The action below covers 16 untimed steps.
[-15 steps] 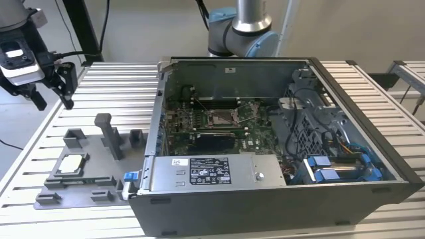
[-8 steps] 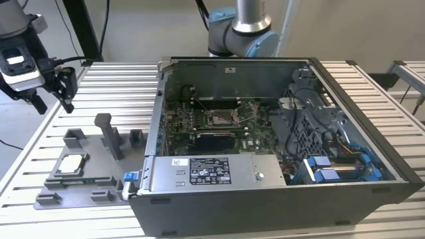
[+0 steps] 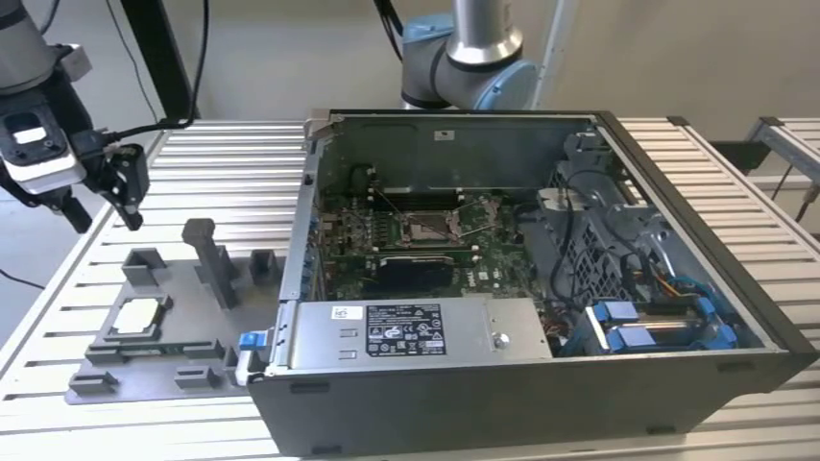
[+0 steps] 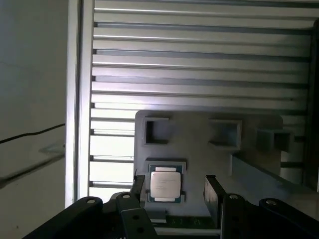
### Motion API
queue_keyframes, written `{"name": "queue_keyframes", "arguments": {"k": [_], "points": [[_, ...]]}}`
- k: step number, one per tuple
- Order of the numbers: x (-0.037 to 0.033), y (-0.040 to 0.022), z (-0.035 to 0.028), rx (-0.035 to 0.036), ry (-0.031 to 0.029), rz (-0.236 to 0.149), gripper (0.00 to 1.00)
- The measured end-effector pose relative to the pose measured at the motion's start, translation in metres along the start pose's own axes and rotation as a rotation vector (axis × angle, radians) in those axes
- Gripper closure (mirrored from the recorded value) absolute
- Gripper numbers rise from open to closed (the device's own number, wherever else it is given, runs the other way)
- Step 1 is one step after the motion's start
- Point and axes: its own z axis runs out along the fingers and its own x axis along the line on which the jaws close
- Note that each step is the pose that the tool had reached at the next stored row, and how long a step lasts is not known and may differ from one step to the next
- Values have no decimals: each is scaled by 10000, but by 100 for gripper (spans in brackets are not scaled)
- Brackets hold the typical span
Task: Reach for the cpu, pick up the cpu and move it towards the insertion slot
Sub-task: 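Pick up the cpu and move it towards the insertion slot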
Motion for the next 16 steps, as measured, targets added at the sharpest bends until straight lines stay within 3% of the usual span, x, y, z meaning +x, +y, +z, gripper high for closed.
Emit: {"name": "queue_keyframes", "arguments": {"k": [16], "points": [[32, -140, 233, -11, -13, 18, 0]]}}
